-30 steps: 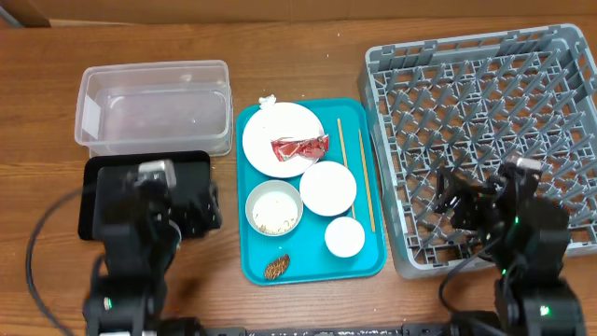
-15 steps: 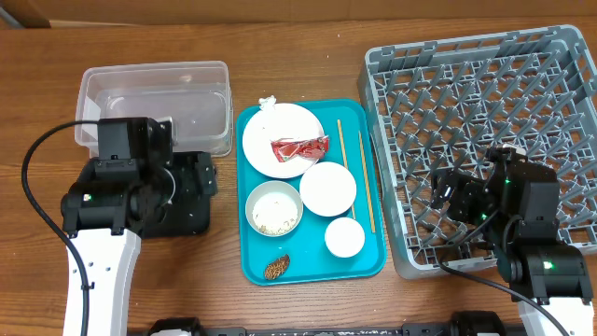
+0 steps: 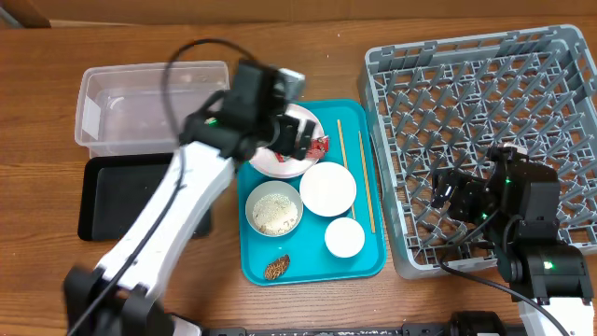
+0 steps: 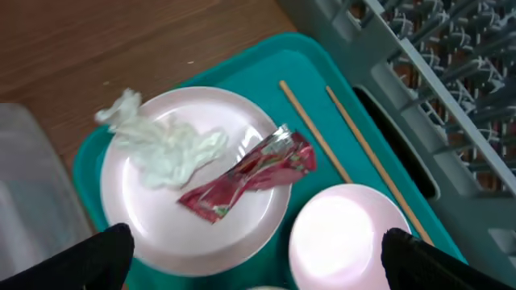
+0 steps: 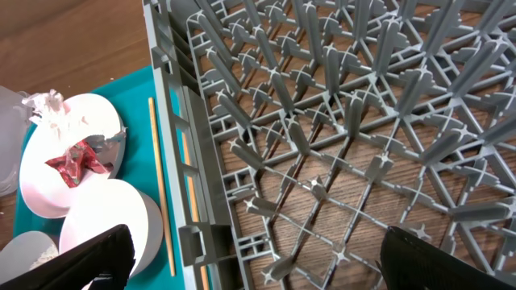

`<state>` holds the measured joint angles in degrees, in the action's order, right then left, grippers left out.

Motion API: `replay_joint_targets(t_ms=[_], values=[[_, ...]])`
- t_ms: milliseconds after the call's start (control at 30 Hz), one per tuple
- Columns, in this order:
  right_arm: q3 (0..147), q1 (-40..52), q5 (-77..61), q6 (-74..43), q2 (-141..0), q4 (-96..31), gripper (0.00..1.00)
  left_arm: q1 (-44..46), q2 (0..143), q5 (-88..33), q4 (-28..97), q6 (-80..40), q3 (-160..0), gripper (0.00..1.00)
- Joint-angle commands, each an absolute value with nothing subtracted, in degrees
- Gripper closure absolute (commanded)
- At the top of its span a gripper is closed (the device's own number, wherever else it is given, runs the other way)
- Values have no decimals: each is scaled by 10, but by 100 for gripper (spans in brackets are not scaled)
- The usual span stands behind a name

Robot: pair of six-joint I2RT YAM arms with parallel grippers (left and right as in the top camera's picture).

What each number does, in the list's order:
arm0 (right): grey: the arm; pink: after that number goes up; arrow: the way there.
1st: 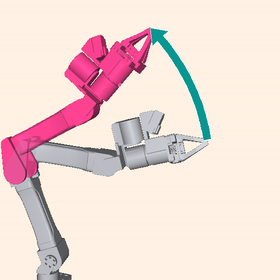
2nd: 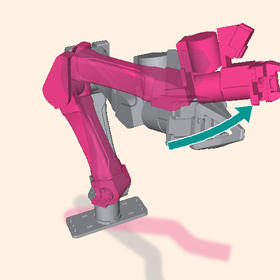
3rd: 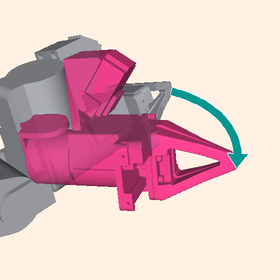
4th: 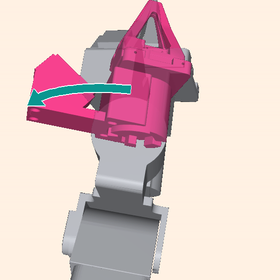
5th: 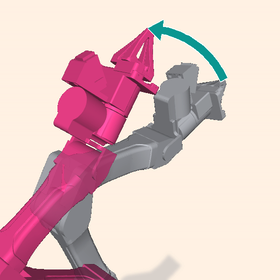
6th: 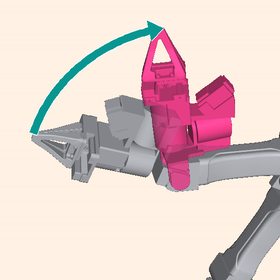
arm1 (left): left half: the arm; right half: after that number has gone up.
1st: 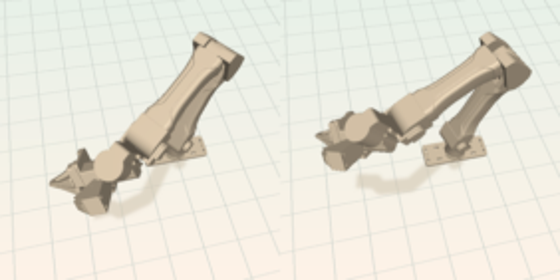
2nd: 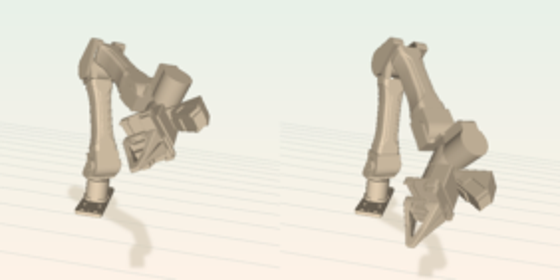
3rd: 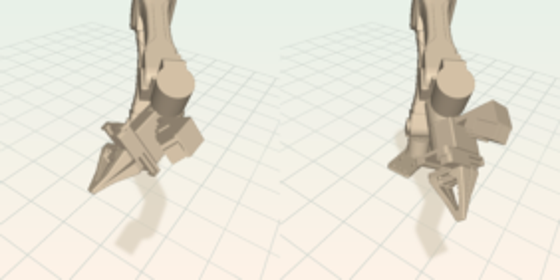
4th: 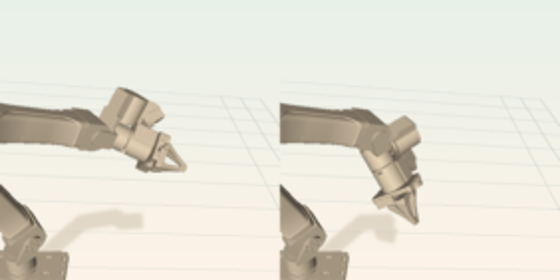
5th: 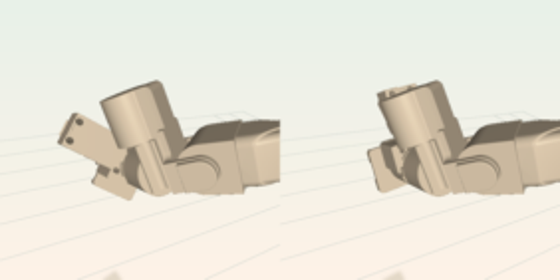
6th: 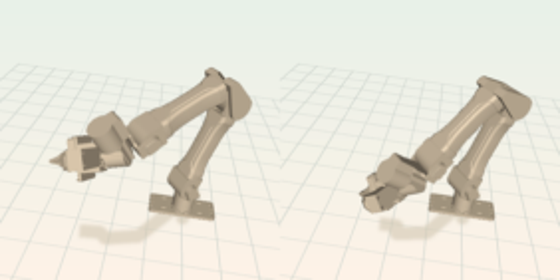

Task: Sort waste into correct bins and load items into the dishwasher
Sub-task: 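Reach the left gripper to the red wrapper on the white plate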

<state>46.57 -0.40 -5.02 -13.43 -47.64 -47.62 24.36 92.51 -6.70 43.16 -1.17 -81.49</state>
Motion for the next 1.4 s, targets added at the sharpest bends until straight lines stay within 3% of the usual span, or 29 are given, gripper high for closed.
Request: replay_joint_targets(t_ms=[0,400,500,600,667,733,800,933,1033,1067,1100,1133,1267,1300,1333,1367], values=[[481,-6,-44,-131,-471,-475,0,279,988,-49,400,20,-846,0],[481,-6,-44,-131,-471,-480,0,304,1114,-39,332,41,-846,0],[481,-6,-44,-131,-471,-480,0,304,1137,-40,327,42,-846,5],[481,-6,-44,-131,-471,-480,0,304,1151,-40,327,43,-846,25],[481,-6,-44,-131,-471,-480,0,304,1155,-40,327,43,-846,46],[481,-6,-44,-131,-471,-480,0,304,1155,-40,327,43,-846,74],[481,-6,-44,-131,-471,-480,0,304,1155,-40,327,43,-846,96],[481,-6,-44,-131,-471,-482,0,304,1153,-40,333,39,-852,96],[481,-6,-44,-131,-471,-482,0,304,1146,-36,366,37,-872,96],[481,-6,-44,-131,-471,-482,0,303,1144,-25,378,37,-882,92],[481,-6,-44,-131,-471,-482,0,303,1144,-15,393,37,-895,59],[481,-6,-44,-131,-471,-482,0,303,1143,-10,406,37,-907,48],[481,-6,-44,-131,-471,-482,0,303,1142,-9,495,-9,-985,35],[481,-6,-44,-131,-471,-482,0,301,1142,-9,524,-80,-999,10],[481,-6,-44,-131,-471,-483,0,297,1142,-11,553,-169,-1002,0],[481,-6,-44,-131,-471,-483,0,294,1142,-18,575,-251,-1002,0]])
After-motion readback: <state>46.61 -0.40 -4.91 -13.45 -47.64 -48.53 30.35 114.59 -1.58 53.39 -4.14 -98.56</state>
